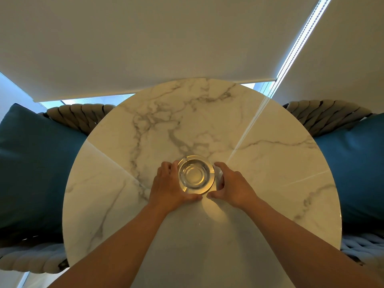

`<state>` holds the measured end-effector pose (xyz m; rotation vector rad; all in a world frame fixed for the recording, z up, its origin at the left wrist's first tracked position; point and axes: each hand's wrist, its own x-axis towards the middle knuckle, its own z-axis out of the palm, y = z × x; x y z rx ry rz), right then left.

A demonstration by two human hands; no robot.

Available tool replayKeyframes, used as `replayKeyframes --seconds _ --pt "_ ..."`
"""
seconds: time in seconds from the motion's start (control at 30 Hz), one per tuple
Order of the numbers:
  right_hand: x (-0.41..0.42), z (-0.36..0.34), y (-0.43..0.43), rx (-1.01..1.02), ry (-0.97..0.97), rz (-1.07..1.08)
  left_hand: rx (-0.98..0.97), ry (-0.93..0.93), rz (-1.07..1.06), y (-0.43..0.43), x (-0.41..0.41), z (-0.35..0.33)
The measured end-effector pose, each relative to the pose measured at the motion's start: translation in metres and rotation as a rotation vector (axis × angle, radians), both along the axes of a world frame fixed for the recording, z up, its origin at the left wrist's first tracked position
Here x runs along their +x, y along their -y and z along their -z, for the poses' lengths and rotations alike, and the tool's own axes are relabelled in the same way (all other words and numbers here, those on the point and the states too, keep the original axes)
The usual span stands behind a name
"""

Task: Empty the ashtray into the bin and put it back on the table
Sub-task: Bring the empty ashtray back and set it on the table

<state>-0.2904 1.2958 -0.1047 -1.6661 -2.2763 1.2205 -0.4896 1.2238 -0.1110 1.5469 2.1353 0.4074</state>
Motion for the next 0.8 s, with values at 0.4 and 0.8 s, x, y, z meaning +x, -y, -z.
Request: replayKeyframes --seconds 0.4,0.8 --pt "-0.005 -0.005 -0.006 -0.014 -0.001 -0.045 0.066 -0.023 0.034 -0.004 0.001 0.0" --pt "0.0 0.0 -0.013 0.0 0.01 -0.054 0.063 -0.032 0.054 -0.01 0.002 0.004"
